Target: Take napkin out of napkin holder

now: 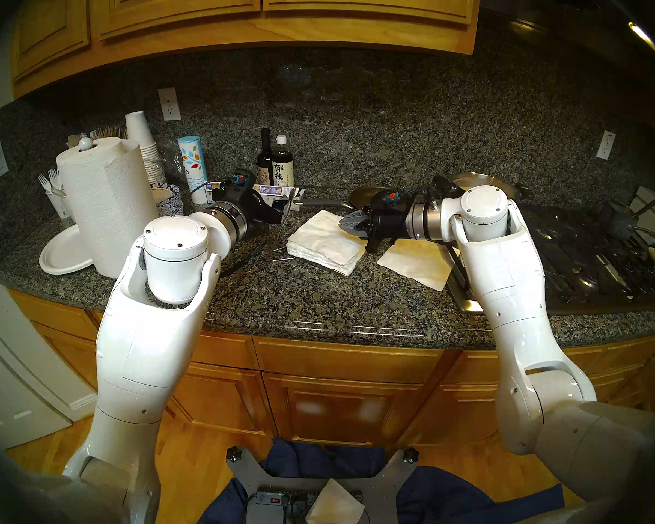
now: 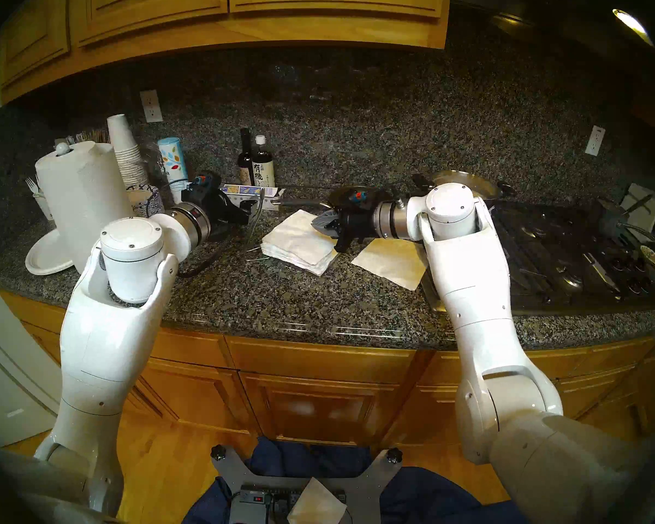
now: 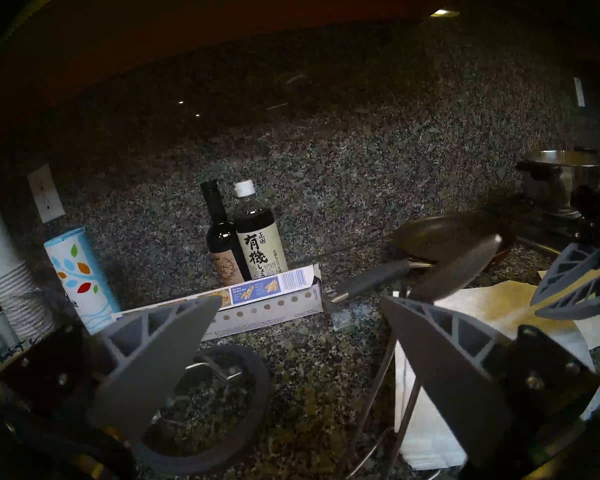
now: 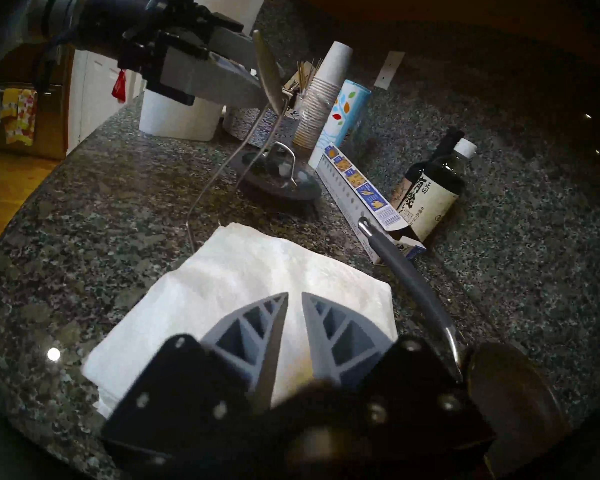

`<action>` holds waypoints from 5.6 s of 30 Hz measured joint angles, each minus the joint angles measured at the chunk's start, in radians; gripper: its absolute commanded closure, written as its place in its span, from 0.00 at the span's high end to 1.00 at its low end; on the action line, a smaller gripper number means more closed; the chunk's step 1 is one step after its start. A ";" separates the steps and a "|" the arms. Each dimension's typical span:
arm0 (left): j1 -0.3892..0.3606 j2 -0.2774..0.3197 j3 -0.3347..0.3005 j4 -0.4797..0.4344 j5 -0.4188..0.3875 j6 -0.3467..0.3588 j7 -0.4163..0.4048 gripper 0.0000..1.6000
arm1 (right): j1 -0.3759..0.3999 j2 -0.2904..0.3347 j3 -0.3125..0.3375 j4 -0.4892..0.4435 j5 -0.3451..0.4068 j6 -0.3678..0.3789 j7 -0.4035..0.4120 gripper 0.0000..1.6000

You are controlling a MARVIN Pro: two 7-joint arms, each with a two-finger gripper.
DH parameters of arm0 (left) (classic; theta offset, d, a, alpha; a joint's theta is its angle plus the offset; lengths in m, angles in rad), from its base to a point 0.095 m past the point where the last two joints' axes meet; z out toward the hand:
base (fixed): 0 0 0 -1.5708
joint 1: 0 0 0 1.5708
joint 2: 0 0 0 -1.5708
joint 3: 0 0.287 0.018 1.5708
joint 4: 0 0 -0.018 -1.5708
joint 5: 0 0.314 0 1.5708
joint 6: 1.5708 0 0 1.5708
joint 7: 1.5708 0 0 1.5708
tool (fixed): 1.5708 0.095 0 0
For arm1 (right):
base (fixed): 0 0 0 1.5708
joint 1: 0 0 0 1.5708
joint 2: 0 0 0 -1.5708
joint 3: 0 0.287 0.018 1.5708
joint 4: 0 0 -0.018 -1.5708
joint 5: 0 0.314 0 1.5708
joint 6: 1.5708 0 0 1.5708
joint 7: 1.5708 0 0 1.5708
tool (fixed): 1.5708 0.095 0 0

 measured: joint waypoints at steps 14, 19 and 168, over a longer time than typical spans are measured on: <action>-0.012 -0.020 0.010 0.023 0.010 -0.019 0.016 1.00 | 0.032 -0.019 -0.003 0.025 0.004 -0.033 0.000 0.35; -0.013 -0.026 0.014 0.028 0.012 -0.024 0.020 1.00 | 0.033 -0.021 -0.002 0.025 0.006 -0.038 0.002 0.35; 0.020 0.041 0.049 -0.032 -0.020 -0.003 -0.051 1.00 | -0.130 0.095 0.275 -0.291 0.011 0.043 -0.021 1.00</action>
